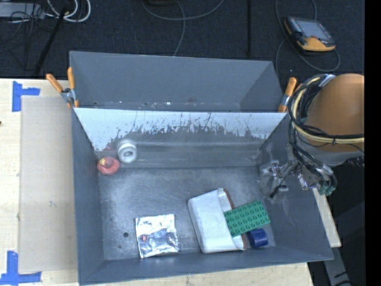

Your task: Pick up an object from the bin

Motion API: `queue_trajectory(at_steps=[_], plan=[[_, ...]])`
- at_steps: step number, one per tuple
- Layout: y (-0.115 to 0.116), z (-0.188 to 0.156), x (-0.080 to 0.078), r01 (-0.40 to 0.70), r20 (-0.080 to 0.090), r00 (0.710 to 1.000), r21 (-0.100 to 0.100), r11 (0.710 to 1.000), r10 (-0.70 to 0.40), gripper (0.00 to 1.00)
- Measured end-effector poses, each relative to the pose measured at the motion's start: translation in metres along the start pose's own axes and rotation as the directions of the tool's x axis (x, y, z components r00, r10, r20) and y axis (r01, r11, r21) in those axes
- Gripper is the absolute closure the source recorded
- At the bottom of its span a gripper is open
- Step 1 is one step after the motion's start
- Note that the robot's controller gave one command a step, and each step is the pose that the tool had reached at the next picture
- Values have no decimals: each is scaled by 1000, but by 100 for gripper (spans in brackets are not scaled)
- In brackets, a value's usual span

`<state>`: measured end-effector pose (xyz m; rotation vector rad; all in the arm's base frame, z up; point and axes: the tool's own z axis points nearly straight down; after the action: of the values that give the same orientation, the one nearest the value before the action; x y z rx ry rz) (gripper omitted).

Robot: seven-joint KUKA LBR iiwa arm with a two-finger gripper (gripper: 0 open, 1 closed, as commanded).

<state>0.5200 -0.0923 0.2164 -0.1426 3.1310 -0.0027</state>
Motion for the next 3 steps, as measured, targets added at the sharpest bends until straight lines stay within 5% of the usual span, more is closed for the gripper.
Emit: queue_trajectory(at_steps=[1,2,3], plan=[[0,4,1,-1,-7,1000,-2,1000,1,0],[-20,149,21,67,-16,998,-5,998,-67,0],[-20,145,17,70,-3,998,-1,998,-70,100]])
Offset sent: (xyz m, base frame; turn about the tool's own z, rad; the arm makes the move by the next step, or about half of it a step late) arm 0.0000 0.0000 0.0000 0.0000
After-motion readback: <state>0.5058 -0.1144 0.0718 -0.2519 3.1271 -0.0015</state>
